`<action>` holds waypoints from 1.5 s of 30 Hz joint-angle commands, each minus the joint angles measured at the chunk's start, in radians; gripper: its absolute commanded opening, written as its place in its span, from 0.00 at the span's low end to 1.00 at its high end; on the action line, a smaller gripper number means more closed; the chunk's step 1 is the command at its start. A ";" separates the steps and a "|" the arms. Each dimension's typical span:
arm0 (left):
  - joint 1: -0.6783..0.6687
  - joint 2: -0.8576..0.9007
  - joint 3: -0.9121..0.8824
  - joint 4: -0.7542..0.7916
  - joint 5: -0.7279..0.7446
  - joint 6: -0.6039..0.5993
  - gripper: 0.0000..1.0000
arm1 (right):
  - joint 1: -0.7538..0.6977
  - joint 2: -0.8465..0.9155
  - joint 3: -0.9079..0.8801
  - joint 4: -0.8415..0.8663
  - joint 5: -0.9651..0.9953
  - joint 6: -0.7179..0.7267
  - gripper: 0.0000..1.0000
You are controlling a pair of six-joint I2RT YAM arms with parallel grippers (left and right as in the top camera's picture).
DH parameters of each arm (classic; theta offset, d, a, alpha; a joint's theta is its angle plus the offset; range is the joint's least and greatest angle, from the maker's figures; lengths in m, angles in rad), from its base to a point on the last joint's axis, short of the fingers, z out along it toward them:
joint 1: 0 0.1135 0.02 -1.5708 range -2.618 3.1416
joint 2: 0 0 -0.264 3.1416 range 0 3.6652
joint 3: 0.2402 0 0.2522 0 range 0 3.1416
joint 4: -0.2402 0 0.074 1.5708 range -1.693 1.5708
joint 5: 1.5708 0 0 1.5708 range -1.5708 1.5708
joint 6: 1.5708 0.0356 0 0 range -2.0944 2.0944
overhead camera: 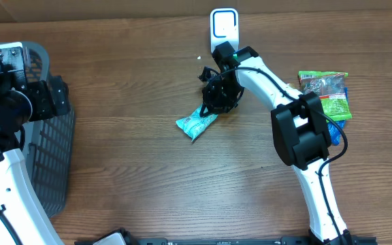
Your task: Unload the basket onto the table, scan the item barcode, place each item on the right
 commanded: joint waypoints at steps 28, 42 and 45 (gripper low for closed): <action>0.003 0.003 0.013 0.001 0.007 0.018 1.00 | -0.155 0.021 -0.015 0.048 0.092 0.011 0.04; 0.003 0.003 0.013 0.001 0.007 0.018 1.00 | -0.155 0.021 -0.015 0.050 0.091 0.011 0.04; 0.003 0.003 0.013 0.001 0.007 0.018 1.00 | -0.155 0.021 -0.015 0.050 0.091 0.011 0.04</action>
